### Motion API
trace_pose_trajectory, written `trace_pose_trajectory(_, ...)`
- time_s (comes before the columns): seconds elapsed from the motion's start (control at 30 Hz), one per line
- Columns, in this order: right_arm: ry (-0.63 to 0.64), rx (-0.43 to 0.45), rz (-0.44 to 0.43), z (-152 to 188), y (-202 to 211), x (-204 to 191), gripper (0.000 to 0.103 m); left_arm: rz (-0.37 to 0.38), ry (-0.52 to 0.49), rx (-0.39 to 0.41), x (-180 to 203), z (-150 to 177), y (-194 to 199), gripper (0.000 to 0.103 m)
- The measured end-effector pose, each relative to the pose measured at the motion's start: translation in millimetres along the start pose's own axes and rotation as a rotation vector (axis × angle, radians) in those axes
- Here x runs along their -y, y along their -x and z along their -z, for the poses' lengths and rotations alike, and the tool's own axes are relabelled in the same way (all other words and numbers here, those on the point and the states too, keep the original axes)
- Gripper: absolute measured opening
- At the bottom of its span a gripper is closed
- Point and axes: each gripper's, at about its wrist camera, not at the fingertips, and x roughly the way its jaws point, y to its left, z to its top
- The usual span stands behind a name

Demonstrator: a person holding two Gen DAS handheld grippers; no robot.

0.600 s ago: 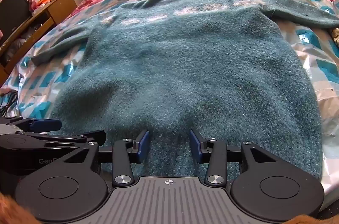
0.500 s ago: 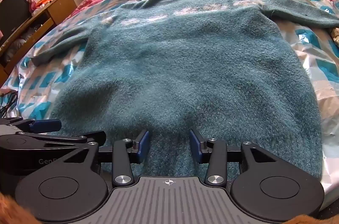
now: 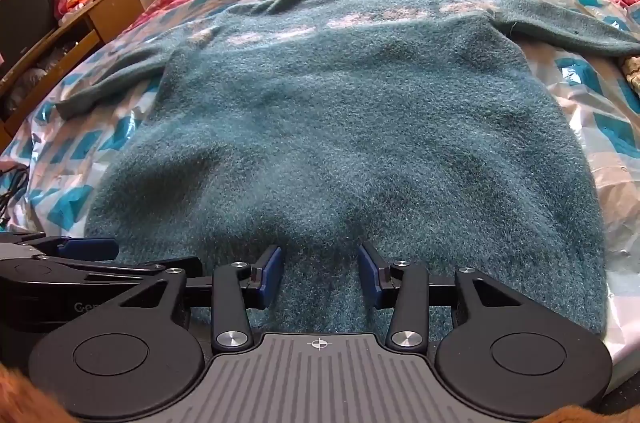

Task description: Fold small clothes

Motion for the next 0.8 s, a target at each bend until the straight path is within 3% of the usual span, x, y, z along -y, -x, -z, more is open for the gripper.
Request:
trace_pose_trajectory(0.23, 0.014, 0.007, 0.008, 1.1, 0.7, -1.6, 0.043, -0.016, 0.003, 0.039, 0.0, -2.2, 7.4, 0.091)
trace_pose_trajectory(0.8, 0.022, 0.015, 0.009, 3.7, 1.7, -1.0, 0.043, -0.033, 0.009, 0.039, 3.9, 2.1, 7.8, 0.091)
